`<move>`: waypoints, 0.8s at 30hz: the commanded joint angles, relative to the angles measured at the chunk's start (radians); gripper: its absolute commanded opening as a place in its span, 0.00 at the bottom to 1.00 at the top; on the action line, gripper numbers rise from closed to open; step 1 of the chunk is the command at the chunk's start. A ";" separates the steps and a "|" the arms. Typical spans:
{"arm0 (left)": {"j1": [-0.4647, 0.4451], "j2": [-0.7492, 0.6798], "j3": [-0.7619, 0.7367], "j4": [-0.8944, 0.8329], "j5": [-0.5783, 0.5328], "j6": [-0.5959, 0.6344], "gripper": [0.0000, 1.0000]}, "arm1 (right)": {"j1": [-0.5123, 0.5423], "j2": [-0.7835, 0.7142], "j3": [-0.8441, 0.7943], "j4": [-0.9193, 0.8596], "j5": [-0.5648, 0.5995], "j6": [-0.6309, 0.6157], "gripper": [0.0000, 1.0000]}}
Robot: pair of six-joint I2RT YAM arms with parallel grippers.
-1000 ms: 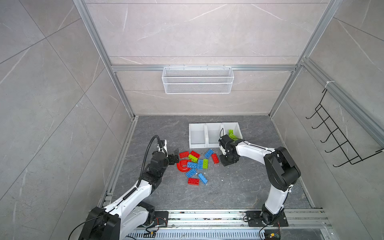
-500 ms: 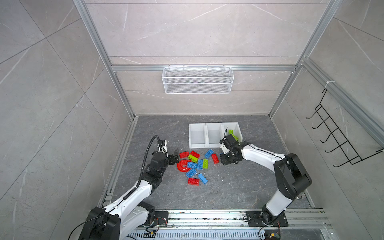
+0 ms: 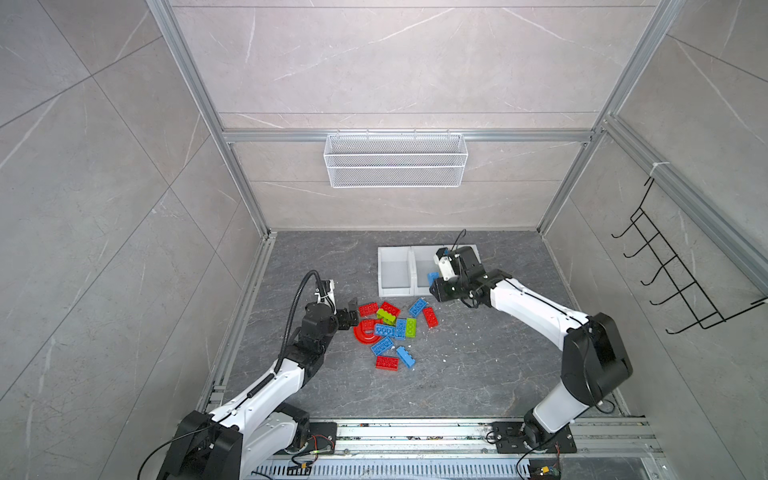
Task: Sort the legos into containers by color
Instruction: 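Carry the blue brick into the middle bin compartment and release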
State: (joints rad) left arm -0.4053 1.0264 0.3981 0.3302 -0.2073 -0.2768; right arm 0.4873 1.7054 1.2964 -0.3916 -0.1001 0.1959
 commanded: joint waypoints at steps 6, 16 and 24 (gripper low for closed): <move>0.004 -0.024 0.025 0.046 -0.006 -0.005 1.00 | -0.053 0.228 0.220 -0.004 0.015 0.039 0.17; 0.004 -0.039 0.020 0.050 -0.002 -0.013 1.00 | -0.069 0.362 0.324 -0.038 0.045 0.051 0.24; 0.003 -0.046 0.012 0.062 0.001 -0.009 1.00 | -0.070 0.274 0.287 -0.048 0.042 0.048 0.62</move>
State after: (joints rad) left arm -0.4053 1.0016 0.3981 0.3443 -0.2001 -0.2771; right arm 0.4191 2.0563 1.6001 -0.4252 -0.0635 0.2428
